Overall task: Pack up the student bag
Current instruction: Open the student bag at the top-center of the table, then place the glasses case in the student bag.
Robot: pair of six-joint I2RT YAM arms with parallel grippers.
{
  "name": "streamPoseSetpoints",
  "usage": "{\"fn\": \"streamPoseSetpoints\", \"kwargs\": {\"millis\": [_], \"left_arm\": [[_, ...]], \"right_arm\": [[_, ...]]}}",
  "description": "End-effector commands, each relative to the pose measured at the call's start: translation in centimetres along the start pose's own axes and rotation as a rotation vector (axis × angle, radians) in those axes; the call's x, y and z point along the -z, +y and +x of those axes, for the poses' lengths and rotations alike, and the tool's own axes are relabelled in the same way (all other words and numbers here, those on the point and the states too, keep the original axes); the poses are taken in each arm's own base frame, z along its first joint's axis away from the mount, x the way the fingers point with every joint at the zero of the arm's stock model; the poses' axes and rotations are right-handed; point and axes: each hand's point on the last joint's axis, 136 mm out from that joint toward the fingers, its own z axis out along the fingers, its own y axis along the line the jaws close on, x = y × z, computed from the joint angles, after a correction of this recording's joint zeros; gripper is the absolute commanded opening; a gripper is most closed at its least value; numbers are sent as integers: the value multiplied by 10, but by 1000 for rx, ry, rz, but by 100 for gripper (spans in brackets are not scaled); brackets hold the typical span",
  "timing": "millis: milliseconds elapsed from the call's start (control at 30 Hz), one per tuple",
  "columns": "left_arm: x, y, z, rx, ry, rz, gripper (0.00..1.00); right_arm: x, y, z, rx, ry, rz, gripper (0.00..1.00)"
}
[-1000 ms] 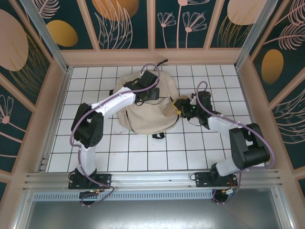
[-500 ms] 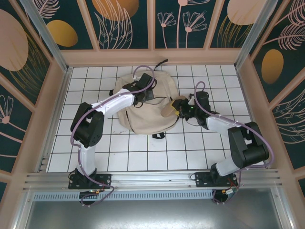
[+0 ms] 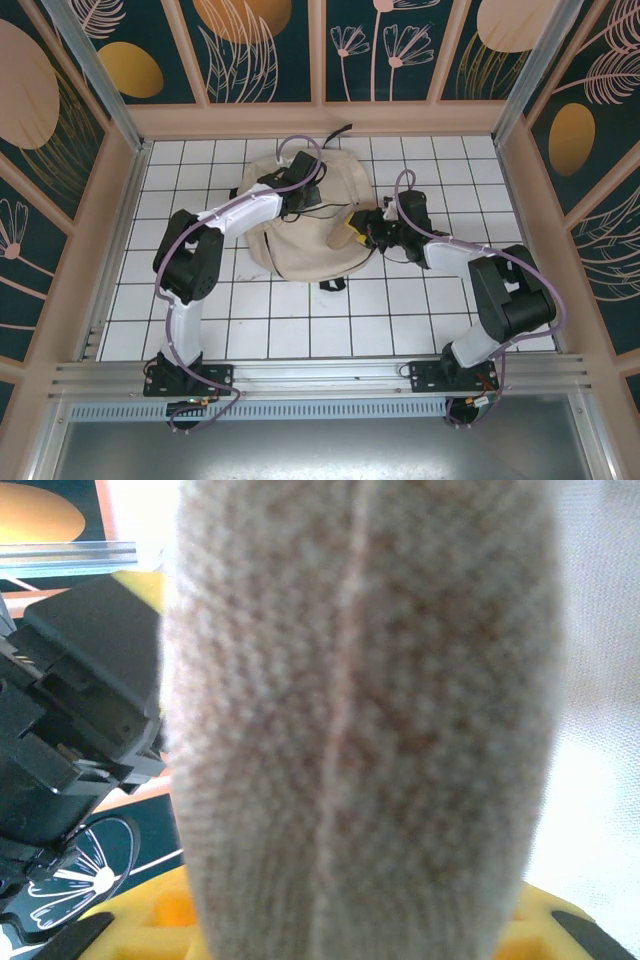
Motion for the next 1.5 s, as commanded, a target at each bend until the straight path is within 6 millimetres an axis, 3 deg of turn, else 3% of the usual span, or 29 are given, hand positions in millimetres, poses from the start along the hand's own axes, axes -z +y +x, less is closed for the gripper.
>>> {"fn": "streamPoseSetpoints", "kwargs": {"millis": [0, 233, 500, 667, 867, 1133, 1467], "left_arm": [[-6, -3, -9, 7, -13, 8, 28], [8, -4, -28, 22, -63, 20, 0], [53, -12, -53, 11, -137, 79, 0], [64, -16, -54, 7, -141, 120, 0], [69, -19, -54, -8, -138, 139, 0], [72, -18, -50, -15, -128, 151, 0], [54, -17, -37, -24, -83, 144, 0]], "right_arm": [[-4, 24, -1, 58, 13, -65, 23], [-15, 27, 7, 72, 62, -68, 23], [-47, 38, 34, 129, 215, -98, 23], [-67, 47, 43, 167, 287, -107, 23], [-83, 42, 39, 170, 324, -99, 23], [-101, 41, 4, 144, 265, -97, 23], [-90, 49, -54, 45, 7, -161, 30]]}}
